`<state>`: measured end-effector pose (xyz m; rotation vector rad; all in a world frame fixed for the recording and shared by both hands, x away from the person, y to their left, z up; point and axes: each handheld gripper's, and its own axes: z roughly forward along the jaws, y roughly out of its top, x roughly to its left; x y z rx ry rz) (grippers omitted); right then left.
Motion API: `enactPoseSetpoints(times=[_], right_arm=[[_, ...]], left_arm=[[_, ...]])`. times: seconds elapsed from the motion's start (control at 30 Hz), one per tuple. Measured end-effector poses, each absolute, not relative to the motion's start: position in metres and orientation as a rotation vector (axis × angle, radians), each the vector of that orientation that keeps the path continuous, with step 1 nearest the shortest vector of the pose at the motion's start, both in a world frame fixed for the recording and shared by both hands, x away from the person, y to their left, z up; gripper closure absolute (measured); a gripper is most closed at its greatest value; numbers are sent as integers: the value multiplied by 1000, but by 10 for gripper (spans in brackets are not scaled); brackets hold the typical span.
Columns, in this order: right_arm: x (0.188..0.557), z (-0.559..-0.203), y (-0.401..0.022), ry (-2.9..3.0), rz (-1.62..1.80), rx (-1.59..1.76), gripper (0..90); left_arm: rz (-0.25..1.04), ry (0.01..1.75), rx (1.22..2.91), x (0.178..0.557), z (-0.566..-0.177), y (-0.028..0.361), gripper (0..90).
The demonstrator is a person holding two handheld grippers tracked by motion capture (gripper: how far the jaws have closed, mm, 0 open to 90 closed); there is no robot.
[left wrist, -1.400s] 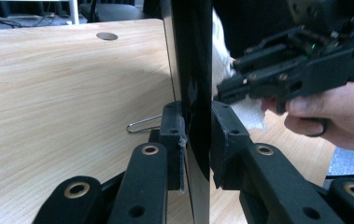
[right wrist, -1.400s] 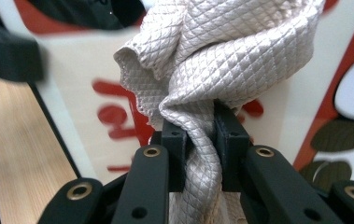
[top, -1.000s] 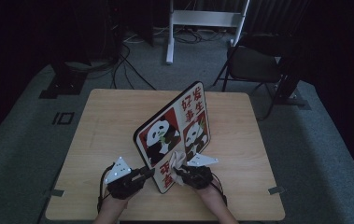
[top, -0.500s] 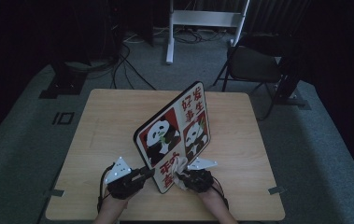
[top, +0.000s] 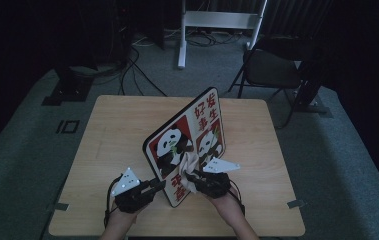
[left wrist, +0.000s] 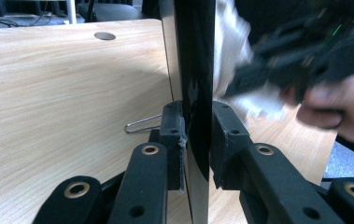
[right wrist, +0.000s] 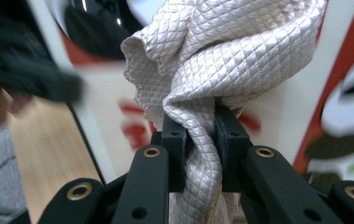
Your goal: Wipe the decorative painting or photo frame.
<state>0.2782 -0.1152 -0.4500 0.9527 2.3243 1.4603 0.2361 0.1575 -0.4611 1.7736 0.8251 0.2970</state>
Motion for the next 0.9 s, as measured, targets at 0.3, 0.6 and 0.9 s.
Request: enactPoseSetpoints(times=[0.3,0.6,0.9], right_arm=[[280,-384,-102,2210,1580,811,769],[285,-343,-85,2155,1636,720,763],[286,-321,-63,2150,1680,663,767]], left_arm=[[289,826,1771,237,-461,159,774],[288,821,1771,237,-461,161,762],[287,827,1771,235,-460,165,770]])
